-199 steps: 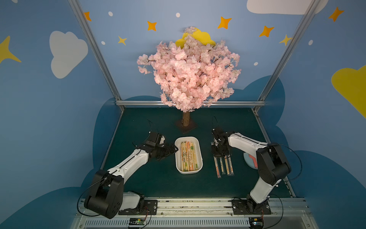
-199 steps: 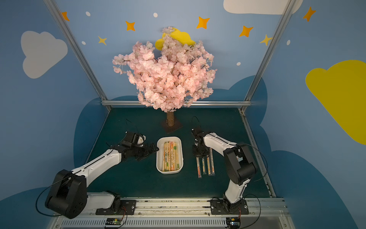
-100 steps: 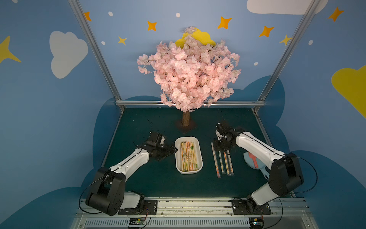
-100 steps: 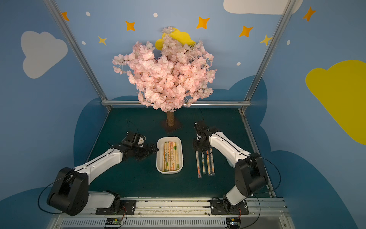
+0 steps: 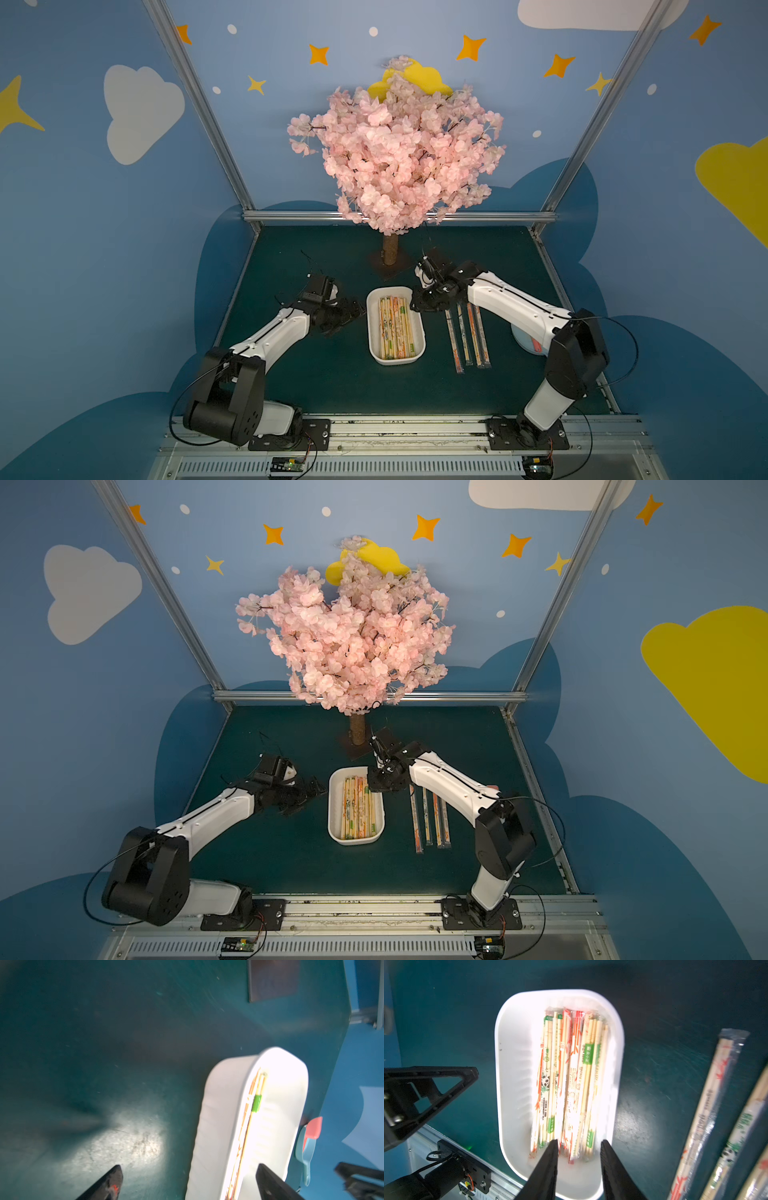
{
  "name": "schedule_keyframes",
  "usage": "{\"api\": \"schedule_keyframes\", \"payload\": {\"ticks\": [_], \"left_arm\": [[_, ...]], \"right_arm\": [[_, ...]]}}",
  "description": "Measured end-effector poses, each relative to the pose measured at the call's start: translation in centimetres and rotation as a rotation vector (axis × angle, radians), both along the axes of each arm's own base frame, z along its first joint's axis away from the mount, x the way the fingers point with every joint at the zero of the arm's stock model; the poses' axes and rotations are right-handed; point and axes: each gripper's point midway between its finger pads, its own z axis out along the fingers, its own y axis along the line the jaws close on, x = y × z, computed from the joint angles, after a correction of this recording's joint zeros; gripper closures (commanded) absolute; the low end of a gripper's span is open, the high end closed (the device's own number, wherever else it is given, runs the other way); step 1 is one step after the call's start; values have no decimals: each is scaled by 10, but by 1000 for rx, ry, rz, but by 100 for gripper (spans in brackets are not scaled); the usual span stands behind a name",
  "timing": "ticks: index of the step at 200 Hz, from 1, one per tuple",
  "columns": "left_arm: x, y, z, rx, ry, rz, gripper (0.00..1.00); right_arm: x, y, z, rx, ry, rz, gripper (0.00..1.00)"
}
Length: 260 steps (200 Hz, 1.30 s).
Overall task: Take the paired disposable chopsticks out of the storage box
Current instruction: Pick up the paired disposable chopsticks from the storage box.
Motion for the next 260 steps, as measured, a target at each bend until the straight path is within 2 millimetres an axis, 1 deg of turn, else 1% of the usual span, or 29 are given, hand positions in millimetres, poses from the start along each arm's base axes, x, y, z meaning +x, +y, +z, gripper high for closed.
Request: {"api": "schedule_keyframes", "payload": {"ticks": [17, 47, 62, 87, 114, 171, 212, 260], "left_arm": [[1, 4, 0, -6, 2, 12, 0], [0, 4, 0, -10, 8, 9, 0], [0, 4, 1, -13, 9, 9, 0], [-1, 5, 2, -14, 7, 8, 0], [-1, 5, 3, -14, 2, 6, 0], [-1, 6, 6, -10, -11, -6, 0], [-3, 6, 6, -10, -12, -11, 0], [-5, 7, 5, -13, -6, -12, 0]], "right_arm": [[-4, 15, -15, -20, 25, 21, 63], [-8, 36, -39, -52, 63, 49, 64], [-8, 43, -49, -62, 75, 56, 65], [-6, 49, -62, -80, 92, 59, 67], [-4, 51, -71, -94, 102, 57, 69], [2, 57, -82, -107, 108, 57, 72], [2, 57, -94, -129, 130, 57, 74], [3, 59, -95, -126, 131, 60, 84]]}}
